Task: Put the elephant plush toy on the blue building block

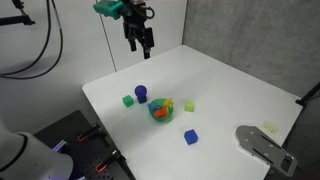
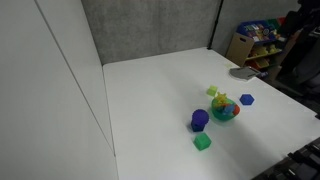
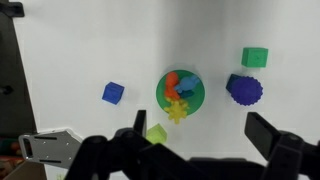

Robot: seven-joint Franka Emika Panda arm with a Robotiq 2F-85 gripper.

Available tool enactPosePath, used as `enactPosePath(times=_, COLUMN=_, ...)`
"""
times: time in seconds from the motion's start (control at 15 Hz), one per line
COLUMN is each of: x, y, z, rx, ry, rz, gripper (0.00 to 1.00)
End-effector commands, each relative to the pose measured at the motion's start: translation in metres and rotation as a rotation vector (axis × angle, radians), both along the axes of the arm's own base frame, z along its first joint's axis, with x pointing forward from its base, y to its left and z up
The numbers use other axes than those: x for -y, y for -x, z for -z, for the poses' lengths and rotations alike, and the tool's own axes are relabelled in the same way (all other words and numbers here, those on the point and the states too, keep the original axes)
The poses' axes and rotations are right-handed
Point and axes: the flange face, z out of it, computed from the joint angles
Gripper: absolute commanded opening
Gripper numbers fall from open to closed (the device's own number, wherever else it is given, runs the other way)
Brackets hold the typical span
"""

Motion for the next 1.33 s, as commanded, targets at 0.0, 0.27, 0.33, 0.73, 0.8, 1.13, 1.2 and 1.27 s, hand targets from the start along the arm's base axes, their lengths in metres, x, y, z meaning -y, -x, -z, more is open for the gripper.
enactPosePath(times=0.0, x=0.003, y=-0.013, z=0.029, rx=0.007, ry=0.006, rz=-0.015, gripper=1.0)
enactPosePath(times=0.27, x=0.005, y=-0.023, z=0.078, rx=0.002, ry=0.004, rz=-0.029, gripper=1.0)
enactPosePath(times=0.33, x=0.005, y=-0.025, z=0.091, rx=0.001, ry=0.001, rz=-0.034, gripper=1.0)
enactPosePath(times=0.73, x=0.004, y=-0.044, z=0.176, rx=0.014, ry=0.01, rz=-0.075, gripper=1.0)
enactPosePath(times=0.8, x=0.004, y=-0.049, z=0.19, rx=0.015, ry=0.01, rz=-0.082, gripper=1.0)
enactPosePath(times=1.13, x=0.006, y=-0.068, z=0.252, rx=0.005, ry=0.006, rz=-0.093, gripper=1.0)
enactPosePath(times=1.2, x=0.006, y=-0.069, z=0.264, rx=-0.005, ry=0.002, rz=-0.091, gripper=1.0)
enactPosePath(times=1.27, x=0.007, y=-0.07, z=0.274, rx=-0.008, ry=0.011, rz=-0.088, gripper=1.0)
